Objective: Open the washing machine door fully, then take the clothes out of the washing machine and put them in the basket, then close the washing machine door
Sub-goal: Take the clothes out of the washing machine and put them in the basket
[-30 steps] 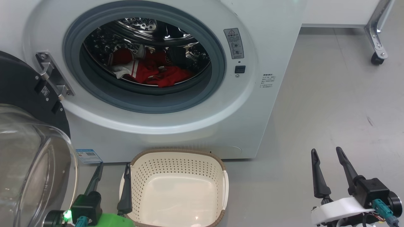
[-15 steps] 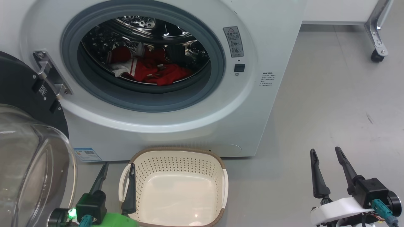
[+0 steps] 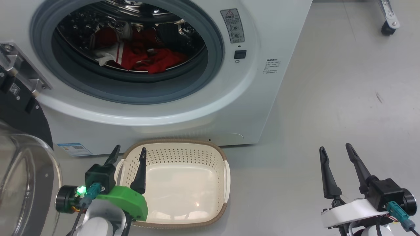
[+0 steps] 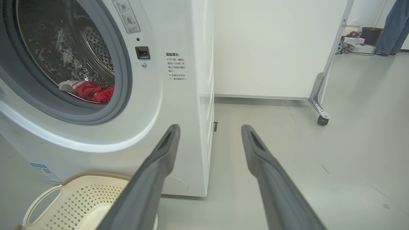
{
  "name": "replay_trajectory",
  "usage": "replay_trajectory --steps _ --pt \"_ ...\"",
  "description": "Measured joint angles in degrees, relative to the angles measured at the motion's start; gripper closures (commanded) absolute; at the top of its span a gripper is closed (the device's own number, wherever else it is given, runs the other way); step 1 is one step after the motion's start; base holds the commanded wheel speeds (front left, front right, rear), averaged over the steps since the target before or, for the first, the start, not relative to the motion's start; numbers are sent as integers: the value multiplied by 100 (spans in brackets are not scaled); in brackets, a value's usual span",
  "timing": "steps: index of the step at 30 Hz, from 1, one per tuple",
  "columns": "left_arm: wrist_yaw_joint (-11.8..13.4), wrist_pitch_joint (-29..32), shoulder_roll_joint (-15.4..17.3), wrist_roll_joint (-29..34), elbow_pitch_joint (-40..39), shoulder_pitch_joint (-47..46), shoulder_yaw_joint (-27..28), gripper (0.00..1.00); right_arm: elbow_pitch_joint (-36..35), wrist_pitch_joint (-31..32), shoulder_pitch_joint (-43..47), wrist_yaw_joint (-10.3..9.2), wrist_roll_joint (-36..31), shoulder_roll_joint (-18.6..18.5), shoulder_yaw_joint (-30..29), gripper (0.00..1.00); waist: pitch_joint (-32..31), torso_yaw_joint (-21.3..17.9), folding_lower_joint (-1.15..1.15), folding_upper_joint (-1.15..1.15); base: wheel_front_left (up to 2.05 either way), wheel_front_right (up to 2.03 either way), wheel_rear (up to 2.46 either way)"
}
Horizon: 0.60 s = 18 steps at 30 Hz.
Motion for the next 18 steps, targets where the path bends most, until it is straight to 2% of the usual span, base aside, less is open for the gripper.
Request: replay_trajectory --steps 9,18 --pt "-207 748 -26 -89 553 -1184 -146 0 -170 0 -253 8 2 -15 -55 0 602 -245 0 0 0 0 0" --pt "-398 1674 99 -249 916 -2761 56 0 -294 0 -684 57 68 -5 -35 0 1382 -551 0 0 0 0 0"
